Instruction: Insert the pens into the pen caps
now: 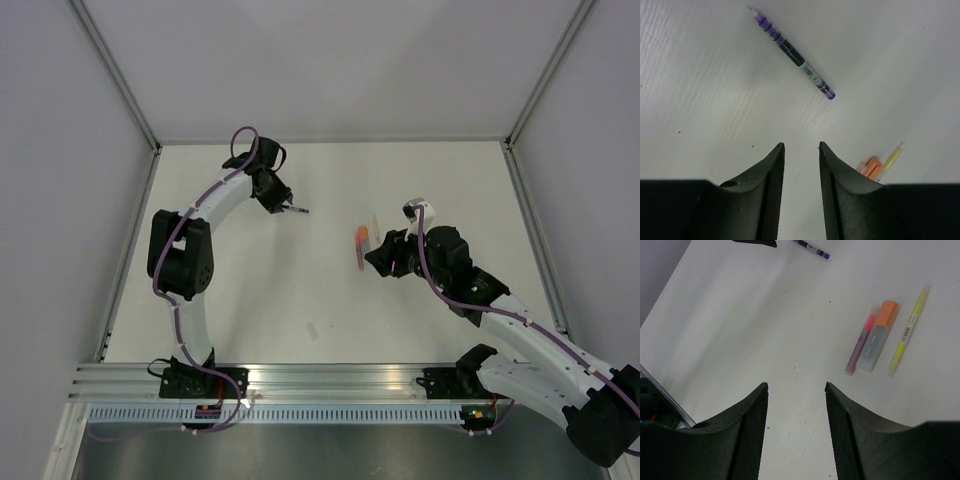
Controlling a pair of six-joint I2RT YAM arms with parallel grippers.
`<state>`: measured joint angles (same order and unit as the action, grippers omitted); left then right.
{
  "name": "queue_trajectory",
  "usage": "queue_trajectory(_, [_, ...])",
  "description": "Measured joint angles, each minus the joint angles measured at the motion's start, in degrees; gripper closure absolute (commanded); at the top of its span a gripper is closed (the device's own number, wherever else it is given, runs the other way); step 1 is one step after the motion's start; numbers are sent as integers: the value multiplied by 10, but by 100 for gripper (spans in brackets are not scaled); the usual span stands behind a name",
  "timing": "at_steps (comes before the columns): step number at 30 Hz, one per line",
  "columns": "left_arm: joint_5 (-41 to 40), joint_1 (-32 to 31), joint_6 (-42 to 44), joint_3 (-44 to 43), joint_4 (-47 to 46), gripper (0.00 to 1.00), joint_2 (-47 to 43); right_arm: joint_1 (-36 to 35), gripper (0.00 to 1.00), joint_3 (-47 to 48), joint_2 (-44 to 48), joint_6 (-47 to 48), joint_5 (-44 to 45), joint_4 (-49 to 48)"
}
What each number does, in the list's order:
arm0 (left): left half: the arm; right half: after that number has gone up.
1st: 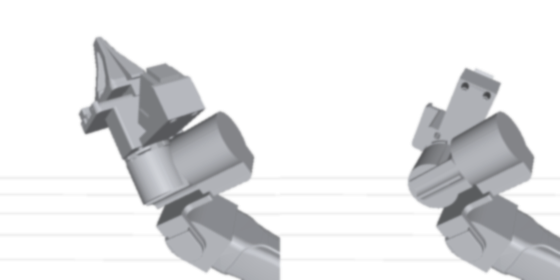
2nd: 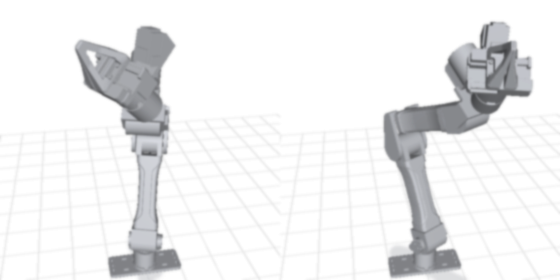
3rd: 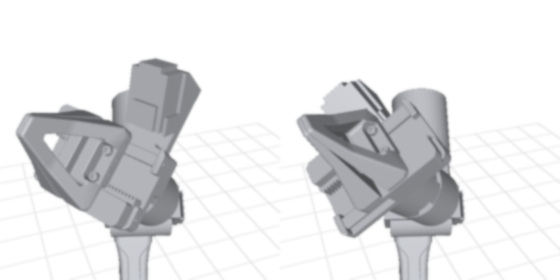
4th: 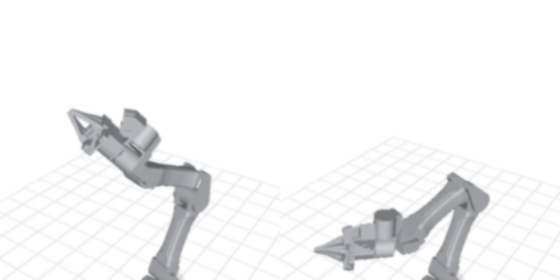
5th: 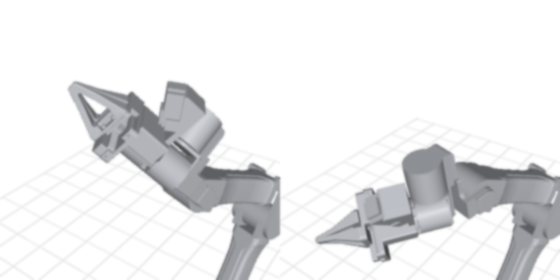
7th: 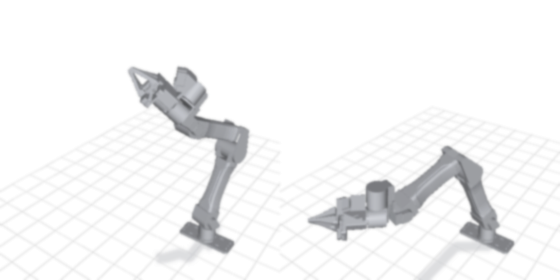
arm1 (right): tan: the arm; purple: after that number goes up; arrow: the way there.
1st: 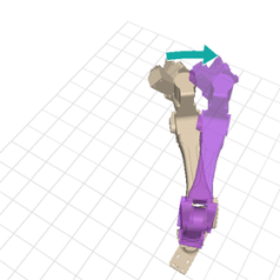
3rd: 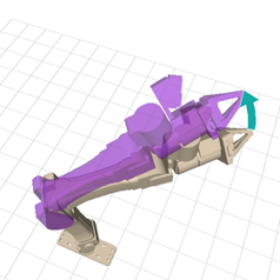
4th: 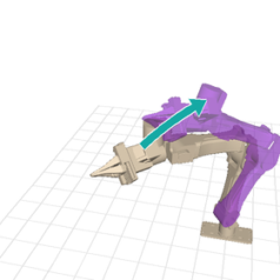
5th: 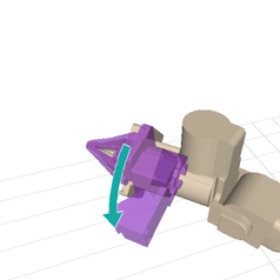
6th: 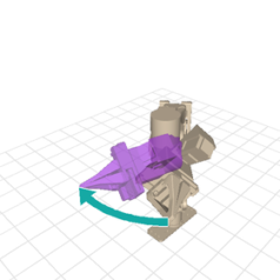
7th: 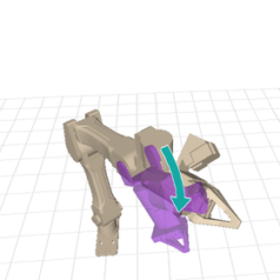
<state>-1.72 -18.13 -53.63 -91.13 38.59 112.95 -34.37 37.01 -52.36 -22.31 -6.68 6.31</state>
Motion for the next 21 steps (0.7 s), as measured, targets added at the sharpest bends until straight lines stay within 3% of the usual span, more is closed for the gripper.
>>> queue_trajectory(11, [-38,-12,-125,-145,76,56,96,0,45,0,0,0,-2,-2])
queue_trajectory(21, [-55,-27,-193,-218,103,56,188,0,45,-2,2,1,-1,-3])
